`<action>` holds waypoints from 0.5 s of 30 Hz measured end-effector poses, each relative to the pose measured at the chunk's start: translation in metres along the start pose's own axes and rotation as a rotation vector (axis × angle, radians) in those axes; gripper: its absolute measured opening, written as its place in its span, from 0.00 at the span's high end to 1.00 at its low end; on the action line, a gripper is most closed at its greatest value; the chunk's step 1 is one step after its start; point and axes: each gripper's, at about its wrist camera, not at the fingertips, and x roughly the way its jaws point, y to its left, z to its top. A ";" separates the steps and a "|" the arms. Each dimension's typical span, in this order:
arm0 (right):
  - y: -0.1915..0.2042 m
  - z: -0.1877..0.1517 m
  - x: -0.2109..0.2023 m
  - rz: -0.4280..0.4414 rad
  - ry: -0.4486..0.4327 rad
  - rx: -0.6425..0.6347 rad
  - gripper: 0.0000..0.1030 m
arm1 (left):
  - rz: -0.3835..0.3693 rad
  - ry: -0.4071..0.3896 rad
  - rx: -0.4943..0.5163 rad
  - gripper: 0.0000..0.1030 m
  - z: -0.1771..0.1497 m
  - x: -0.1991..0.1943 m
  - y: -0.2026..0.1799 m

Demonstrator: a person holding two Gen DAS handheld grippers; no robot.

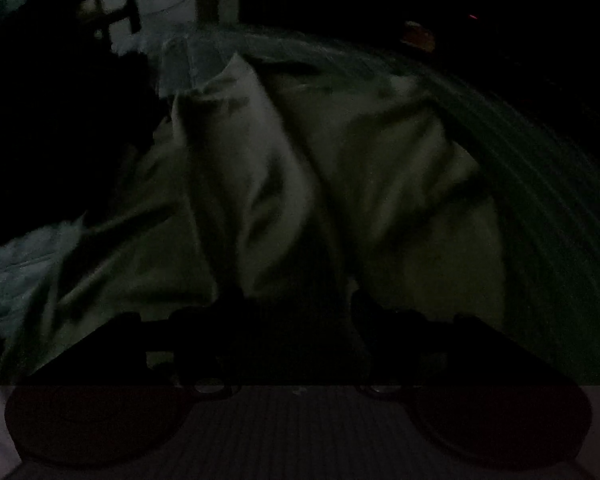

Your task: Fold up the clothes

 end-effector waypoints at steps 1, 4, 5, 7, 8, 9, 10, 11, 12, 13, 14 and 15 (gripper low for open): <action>-0.005 -0.009 -0.013 -0.006 -0.004 0.024 0.35 | -0.003 -0.007 0.015 0.01 -0.009 -0.006 -0.002; -0.021 -0.035 -0.051 -0.022 -0.016 0.103 0.32 | -0.010 -0.019 0.057 0.01 -0.038 -0.024 -0.003; -0.029 -0.040 -0.064 -0.025 -0.023 0.143 0.30 | -0.011 -0.019 0.067 0.01 -0.049 -0.028 -0.003; -0.045 -0.051 -0.083 -0.014 -0.059 0.230 0.30 | -0.008 -0.013 0.072 0.01 -0.067 -0.032 -0.002; -0.052 -0.056 -0.091 -0.004 -0.081 0.275 0.30 | -0.008 -0.004 0.061 0.01 -0.073 -0.032 0.001; -0.060 -0.061 -0.098 0.006 -0.104 0.319 0.29 | -0.008 0.006 0.049 0.01 -0.080 -0.032 0.005; -0.065 -0.066 -0.103 0.009 -0.116 0.351 0.28 | -0.009 0.016 0.038 0.01 -0.087 -0.031 0.009; -0.068 -0.070 -0.103 0.005 -0.116 0.365 0.27 | -0.011 0.022 0.026 0.01 -0.092 -0.031 0.012; -0.070 -0.074 -0.102 0.003 -0.108 0.374 0.27 | -0.014 0.023 0.012 0.01 -0.093 -0.030 0.016; -0.070 -0.077 -0.098 0.001 -0.089 0.376 0.27 | -0.018 0.025 -0.003 0.01 -0.095 -0.029 0.019; -0.067 -0.078 -0.095 -0.007 -0.077 0.361 0.27 | -0.012 0.023 -0.005 0.01 -0.098 -0.029 0.021; -0.060 -0.077 -0.092 -0.015 -0.075 0.325 0.27 | 0.000 0.017 0.006 0.01 -0.101 -0.030 0.020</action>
